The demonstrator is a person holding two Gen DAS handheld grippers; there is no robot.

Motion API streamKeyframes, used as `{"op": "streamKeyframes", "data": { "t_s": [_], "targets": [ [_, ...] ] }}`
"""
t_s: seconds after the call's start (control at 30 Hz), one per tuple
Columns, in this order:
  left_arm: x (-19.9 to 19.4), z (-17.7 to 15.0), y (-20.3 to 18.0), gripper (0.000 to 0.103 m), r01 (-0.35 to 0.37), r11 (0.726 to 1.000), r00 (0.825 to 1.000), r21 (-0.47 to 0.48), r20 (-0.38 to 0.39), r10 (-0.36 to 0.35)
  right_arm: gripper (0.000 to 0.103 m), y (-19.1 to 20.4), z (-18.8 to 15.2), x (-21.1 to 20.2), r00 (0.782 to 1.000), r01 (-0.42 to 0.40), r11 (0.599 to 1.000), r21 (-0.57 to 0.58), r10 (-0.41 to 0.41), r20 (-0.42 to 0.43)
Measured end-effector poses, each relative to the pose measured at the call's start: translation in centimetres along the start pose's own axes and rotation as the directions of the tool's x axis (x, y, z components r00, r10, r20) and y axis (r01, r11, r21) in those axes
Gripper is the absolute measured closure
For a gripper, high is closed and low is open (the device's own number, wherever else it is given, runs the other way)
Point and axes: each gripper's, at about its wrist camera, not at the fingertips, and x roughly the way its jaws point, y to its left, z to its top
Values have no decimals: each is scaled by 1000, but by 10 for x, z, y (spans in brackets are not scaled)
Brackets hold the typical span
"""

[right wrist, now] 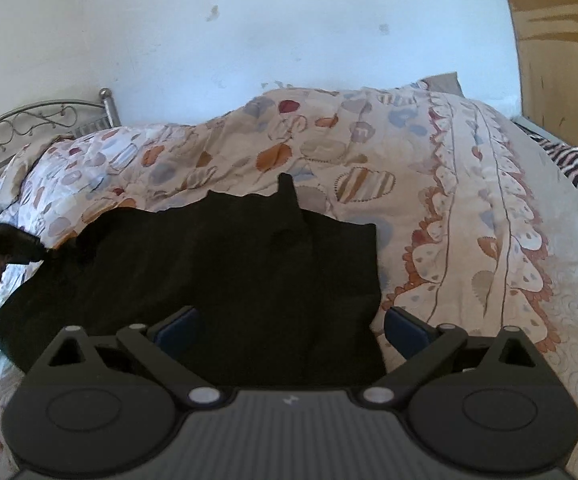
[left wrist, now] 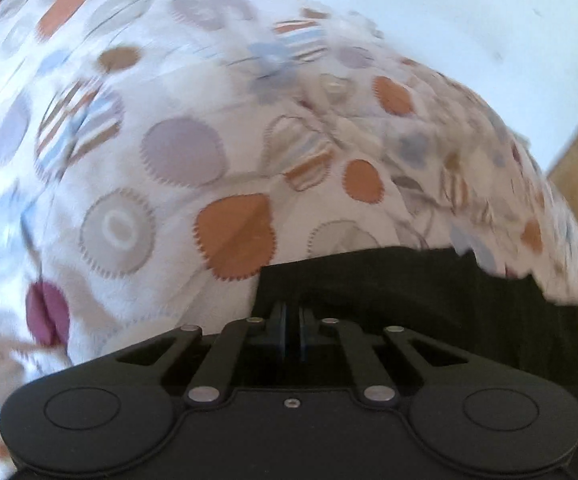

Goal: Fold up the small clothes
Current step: 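Open both grippers and withdraw them from the folded shirt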

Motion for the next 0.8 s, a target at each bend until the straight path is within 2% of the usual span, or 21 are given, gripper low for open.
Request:
{"op": "streamKeyframes", "data": {
  "t_s": [0.1,0.17,0.27,0.33,0.37,0.4,0.43,0.47,0.53,0.6,0.63,0.67,0.7,0.77,0.8],
  "targets": [
    [1,1,21,98,63,984,998,-167,-15,-66,2,0,-3,2,1000,2,1000,-1,-2,-14],
    [1,1,26,97,94,975,995,-203,-18,-100,2,0,-5,4,1000,7,1000,1,-7,-22],
    [-12,1,9,82,65,996,997,-60,31,-63,2,1,-9,5,1000,13,1000,-4,-13,-20],
    [-21,-2,-11,45,32,996,998,82,58,-37,2,0,-11,6,1000,17,1000,2,-17,-22],
    [-22,-4,-22,36,20,987,998,158,51,-28,2,0,-12,7,1000,20,1000,4,-20,-24],
    [-22,-8,-32,32,13,973,999,231,32,-21,2,-1,-13,7,999,21,1000,5,-21,-28],
    [-20,-12,-43,32,4,949,1000,315,12,-8,1,-1,-14,9,999,22,1000,4,-22,-32],
    [-17,-18,-54,32,-13,918,1000,397,6,11,1,-1,-15,9,999,25,1000,3,-25,-35],
    [-6,-31,-74,30,-81,834,997,545,32,76,0,-1,-16,11,999,26,1000,0,-26,-40],
    [10,-37,-87,30,-153,773,988,616,73,138,0,-1,-18,11,999,29,1000,-5,-29,-44],
    [16,-36,-91,34,-192,762,981,618,104,163,0,0,-18,12,999,30,1000,-7,-30,-45],
    [19,-32,-92,37,-215,769,977,602,127,173,0,0,-18,12,998,30,1000,-9,-31,-47],
    [21,-25,-91,39,-226,796,974,562,145,175,0,0,-19,12,998,31,999,-9,-31,-49],
    [18,-9,-80,38,-219,874,973,434,165,162,0,-1,-19,12,998,30,1000,-8,-30,-51],
    [17,0,-72,36,-199,921,975,335,165,150,0,-1,-19,12,998,28,1000,-6,-28,-50]
  ]
}}
